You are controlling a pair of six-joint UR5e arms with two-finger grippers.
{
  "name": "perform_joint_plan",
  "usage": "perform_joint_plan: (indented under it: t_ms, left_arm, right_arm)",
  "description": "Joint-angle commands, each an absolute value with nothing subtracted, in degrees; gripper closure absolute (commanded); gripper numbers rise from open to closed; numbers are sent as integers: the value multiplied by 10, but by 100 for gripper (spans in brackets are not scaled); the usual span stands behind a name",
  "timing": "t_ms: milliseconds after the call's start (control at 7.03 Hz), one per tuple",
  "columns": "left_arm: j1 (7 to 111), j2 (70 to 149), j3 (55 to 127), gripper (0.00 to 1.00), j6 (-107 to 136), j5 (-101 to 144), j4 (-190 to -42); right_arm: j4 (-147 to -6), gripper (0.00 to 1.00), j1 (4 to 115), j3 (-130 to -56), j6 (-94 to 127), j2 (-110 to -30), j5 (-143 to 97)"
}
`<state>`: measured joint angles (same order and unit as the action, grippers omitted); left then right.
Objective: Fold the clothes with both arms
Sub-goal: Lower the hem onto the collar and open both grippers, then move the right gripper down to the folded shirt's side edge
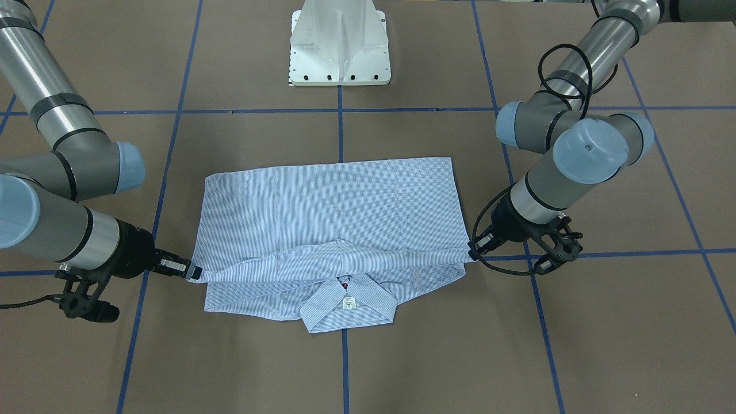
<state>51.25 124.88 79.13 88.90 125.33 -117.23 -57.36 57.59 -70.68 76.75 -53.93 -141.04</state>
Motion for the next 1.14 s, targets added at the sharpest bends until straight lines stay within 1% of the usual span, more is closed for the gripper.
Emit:
perform_joint_plan:
  t_ms: [0,142,284,569,711,853,995]
  left_arm:
    - [514,1243,815,0,884,1253,-1169]
    - [519,1231,848,0,884,1253,-1165]
    - [519,1217,887,0,885,1254,-1161]
    - [519,1209,934,0,889,1254,-1119]
    - [519,1209,943,0,889,1254,-1114]
    - [518,1209,944,0,889,1254,-1113]
    - [518,1209,945,0,889,1254,-1113]
  right_arm:
    - [-573,0,576,-708,766,-540,-1411]
    - [-571,0,577,-721,768,-547,-1418]
    - [-571,0,577,-765,774,-570,-1415]
    - [-571,0,552,-850,778,-646,-1398]
    - [-572,0,512,-892,778,-689,-1367]
    - [-572,0,463,-913,777,-713,-1328]
    - [-575,0,443,-922,778,-716,-1311]
